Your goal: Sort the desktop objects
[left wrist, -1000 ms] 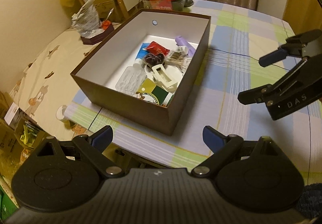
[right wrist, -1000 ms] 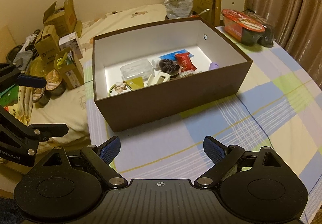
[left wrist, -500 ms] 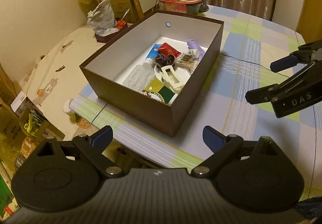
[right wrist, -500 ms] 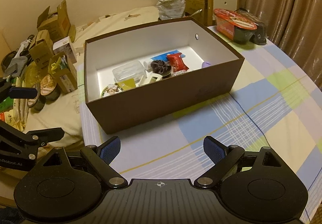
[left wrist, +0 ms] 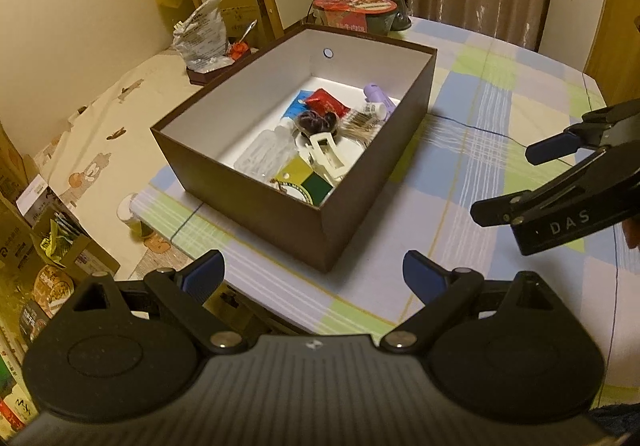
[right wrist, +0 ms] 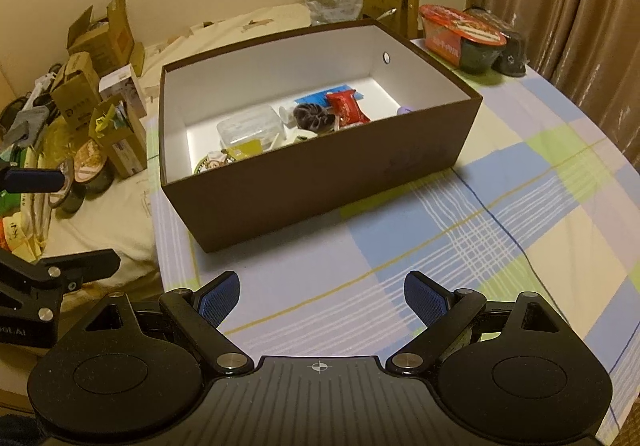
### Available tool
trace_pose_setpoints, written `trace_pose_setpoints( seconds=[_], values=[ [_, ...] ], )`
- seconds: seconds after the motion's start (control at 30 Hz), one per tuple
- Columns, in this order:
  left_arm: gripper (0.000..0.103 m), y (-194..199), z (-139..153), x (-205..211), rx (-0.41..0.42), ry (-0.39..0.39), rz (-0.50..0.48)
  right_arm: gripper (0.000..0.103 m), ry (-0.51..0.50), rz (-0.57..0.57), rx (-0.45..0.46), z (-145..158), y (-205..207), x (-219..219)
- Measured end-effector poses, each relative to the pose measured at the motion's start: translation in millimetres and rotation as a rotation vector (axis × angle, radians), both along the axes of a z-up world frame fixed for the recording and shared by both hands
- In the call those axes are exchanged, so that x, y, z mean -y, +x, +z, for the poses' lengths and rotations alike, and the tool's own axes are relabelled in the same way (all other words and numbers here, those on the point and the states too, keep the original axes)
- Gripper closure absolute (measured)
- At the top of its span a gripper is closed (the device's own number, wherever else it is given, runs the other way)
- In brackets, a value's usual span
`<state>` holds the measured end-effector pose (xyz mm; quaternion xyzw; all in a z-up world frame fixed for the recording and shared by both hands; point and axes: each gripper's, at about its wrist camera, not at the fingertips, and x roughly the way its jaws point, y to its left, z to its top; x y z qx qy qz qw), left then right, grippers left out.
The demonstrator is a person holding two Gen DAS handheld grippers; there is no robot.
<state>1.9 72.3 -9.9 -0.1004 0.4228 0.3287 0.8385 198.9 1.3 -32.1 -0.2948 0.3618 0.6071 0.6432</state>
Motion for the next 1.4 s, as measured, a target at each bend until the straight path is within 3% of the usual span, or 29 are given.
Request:
trace_pose_setpoints(
  seconds=[0.47,1.4],
  values=[
    [0.009,-6.5,-11.4,8.7,0.001,-0.017,0.037,0.011,-0.009,0.01,-0.023,-5.6,-7.8,2.1],
    [0.009,-1.6,-16.0,-15.4,-0.015,-0.033,0.111,0.011,-0.039,0.048,-0.055,-17.8,-9.6,-20.1]
  ],
)
